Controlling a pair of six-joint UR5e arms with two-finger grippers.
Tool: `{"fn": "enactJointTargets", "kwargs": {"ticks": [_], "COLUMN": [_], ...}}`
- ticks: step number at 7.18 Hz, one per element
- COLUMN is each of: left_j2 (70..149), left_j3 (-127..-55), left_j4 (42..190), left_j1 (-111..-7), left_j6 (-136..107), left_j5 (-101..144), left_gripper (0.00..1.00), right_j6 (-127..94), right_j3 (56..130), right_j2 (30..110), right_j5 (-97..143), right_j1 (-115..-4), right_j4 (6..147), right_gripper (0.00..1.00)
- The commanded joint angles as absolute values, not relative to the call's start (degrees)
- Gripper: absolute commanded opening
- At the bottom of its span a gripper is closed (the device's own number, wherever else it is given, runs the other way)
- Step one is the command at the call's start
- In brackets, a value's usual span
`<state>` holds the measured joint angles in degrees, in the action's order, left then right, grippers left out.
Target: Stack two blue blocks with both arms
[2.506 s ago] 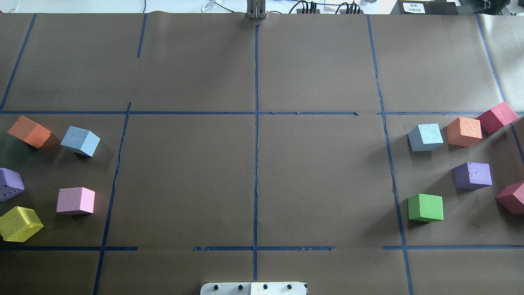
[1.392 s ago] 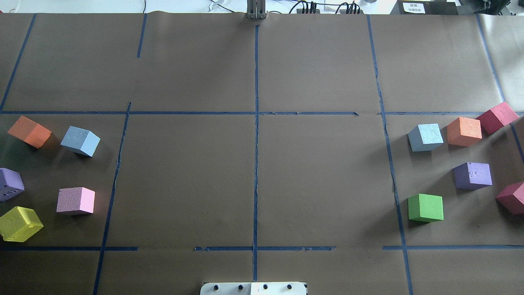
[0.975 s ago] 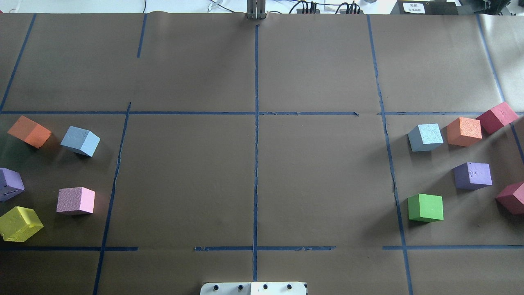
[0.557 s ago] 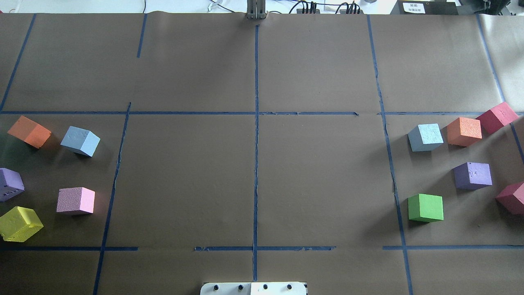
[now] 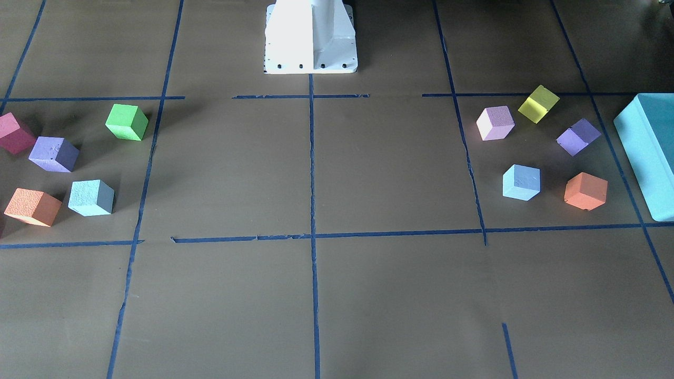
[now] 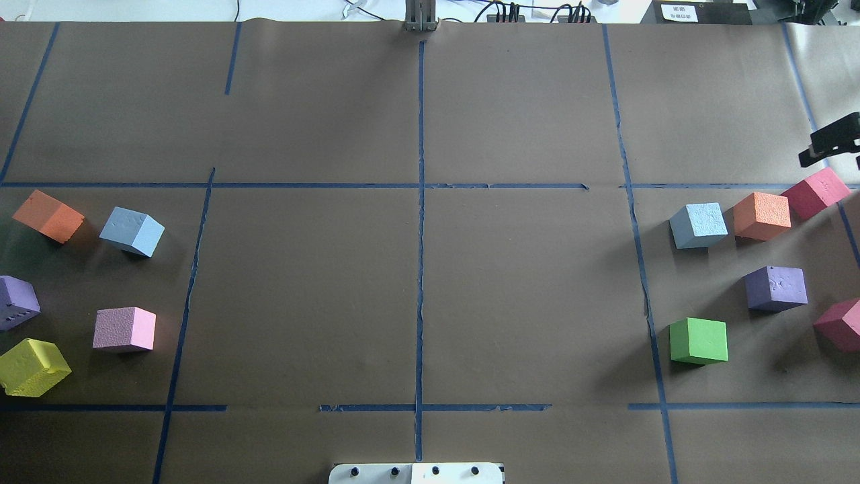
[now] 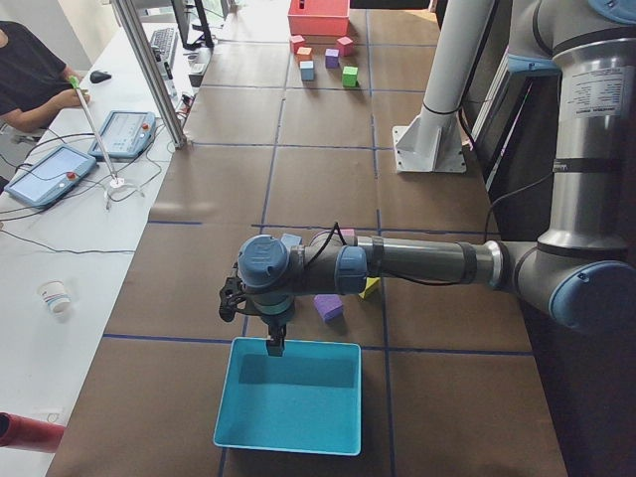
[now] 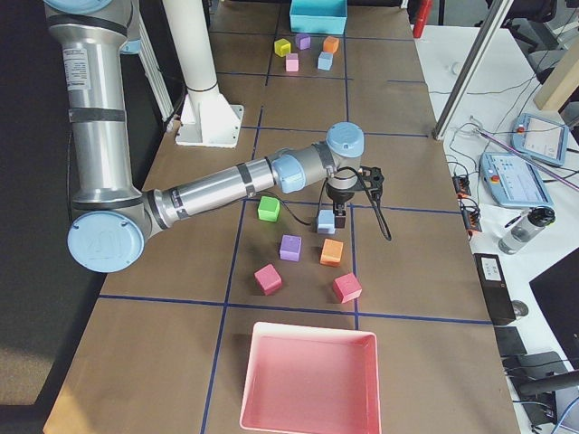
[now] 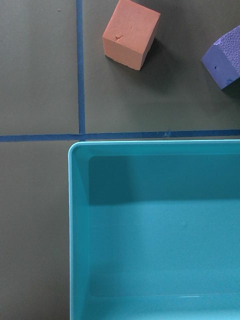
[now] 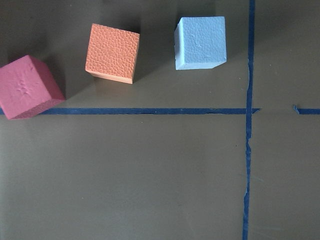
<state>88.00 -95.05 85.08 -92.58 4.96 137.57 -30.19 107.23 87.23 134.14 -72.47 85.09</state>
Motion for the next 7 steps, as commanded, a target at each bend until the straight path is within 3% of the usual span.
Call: {"fn": "enactJointTargets", "kwargs": {"ticks": [1,7], "left_j2": [88.07,88.24], "left_j3": [-95.1,-95.27], "left_j4": [85.08,85.08], "left_j1": [-92.55,-92.55], "left_j6": [4.92,4.83], "left_j5": [137.64,137.64], "left_gripper": [1.0,1.0], "right_j6": [-37.07,-37.53], "right_j3": [106.53,98.81], "right_j2": [87.71,83.76], "right_j5": [128.43,122.0], "right_j1": [-64.8,-55.03], "right_j4": [78.33,75.59], "right_gripper": [1.0,1.0]}}
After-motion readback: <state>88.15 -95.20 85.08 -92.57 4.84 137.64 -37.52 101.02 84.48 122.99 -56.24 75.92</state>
